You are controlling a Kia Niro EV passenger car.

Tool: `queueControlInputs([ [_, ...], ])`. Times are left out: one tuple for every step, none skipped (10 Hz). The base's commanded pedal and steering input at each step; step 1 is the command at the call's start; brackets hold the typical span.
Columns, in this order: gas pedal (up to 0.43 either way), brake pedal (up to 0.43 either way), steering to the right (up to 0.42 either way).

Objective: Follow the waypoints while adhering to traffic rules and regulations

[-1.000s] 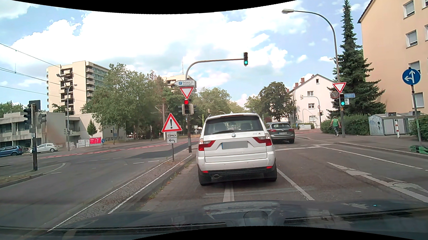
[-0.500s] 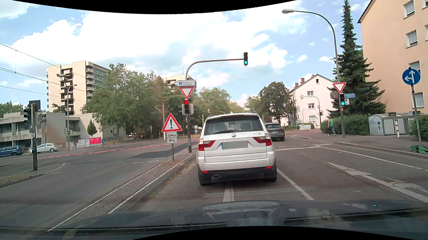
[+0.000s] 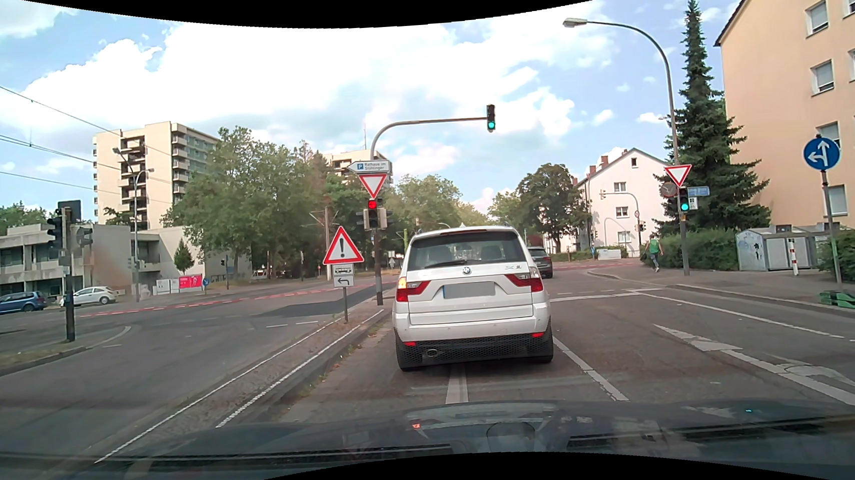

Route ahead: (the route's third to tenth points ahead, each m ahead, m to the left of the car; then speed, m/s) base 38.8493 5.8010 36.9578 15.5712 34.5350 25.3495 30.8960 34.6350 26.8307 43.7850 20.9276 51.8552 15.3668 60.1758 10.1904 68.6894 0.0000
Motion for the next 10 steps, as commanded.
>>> queueControlInputs([
  [0.0,0.262,-0.004],
  [0.0,0.262,-0.004],
  [0.0,0.262,-0.004],
  [0.0,0.262,-0.004],
  [0.0,0.268,-0.004],
  [0.0,0.262,-0.004],
  [0.0,0.262,-0.004],
  [0.0,0.262,-0.004],
  [0.0,0.262,-0.004],
  [0.0,0.262,-0.004],
])
